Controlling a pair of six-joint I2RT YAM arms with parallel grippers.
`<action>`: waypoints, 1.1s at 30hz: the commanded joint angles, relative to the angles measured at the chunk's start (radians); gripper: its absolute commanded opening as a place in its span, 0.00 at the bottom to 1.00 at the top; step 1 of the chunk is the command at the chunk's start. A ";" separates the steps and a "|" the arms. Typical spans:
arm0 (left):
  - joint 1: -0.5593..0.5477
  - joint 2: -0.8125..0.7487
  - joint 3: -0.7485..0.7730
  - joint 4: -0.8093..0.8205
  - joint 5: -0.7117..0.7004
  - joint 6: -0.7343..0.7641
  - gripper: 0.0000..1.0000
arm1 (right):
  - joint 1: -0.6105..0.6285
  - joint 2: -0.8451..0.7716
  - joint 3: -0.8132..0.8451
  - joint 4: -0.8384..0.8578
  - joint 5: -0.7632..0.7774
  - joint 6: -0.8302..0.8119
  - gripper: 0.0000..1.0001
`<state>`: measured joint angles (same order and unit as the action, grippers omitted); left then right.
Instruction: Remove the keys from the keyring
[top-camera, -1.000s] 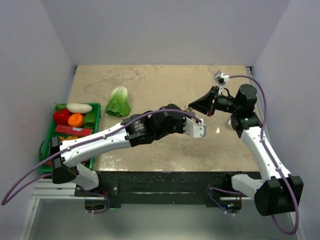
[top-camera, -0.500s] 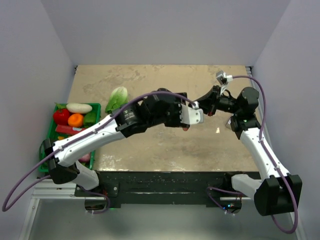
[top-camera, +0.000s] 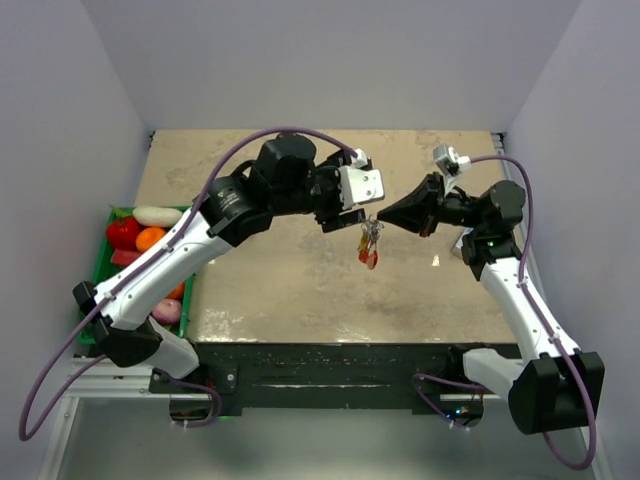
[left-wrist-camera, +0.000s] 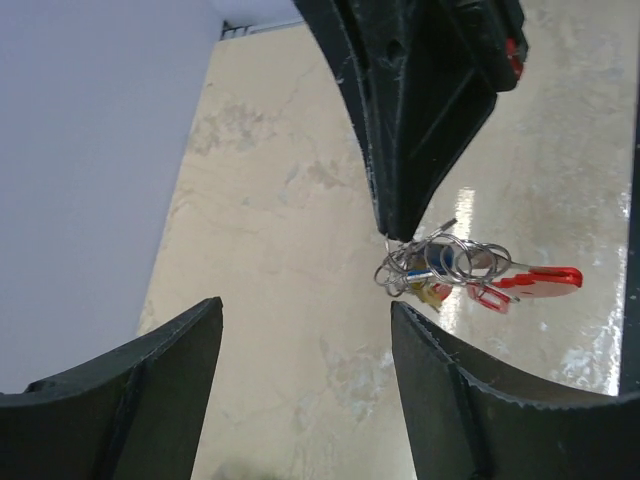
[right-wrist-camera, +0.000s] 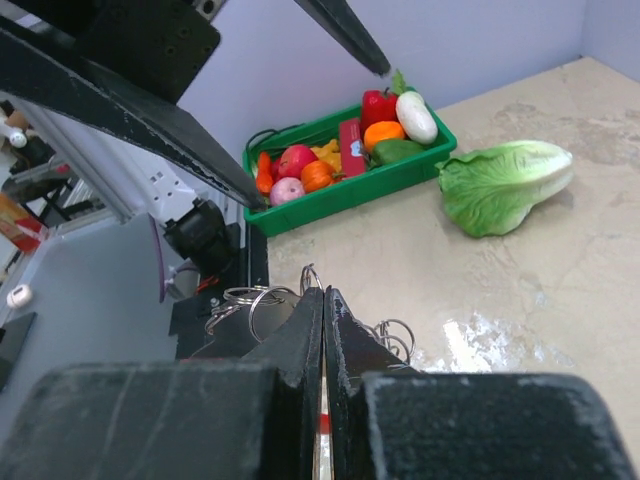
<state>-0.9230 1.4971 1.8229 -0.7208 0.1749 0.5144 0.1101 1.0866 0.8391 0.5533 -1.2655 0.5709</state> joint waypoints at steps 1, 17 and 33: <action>0.050 0.018 0.076 -0.046 0.265 -0.062 0.68 | -0.003 -0.016 0.002 0.235 -0.035 0.087 0.00; 0.095 0.051 0.075 0.003 0.574 -0.131 0.36 | -0.004 0.004 0.058 0.312 -0.020 0.152 0.00; 0.130 0.052 0.070 0.069 0.581 -0.180 0.27 | -0.004 -0.008 0.057 0.346 -0.034 0.182 0.00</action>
<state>-0.8215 1.5753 1.8660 -0.7078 0.7250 0.3752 0.1101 1.0931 0.8486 0.8398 -1.3018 0.7353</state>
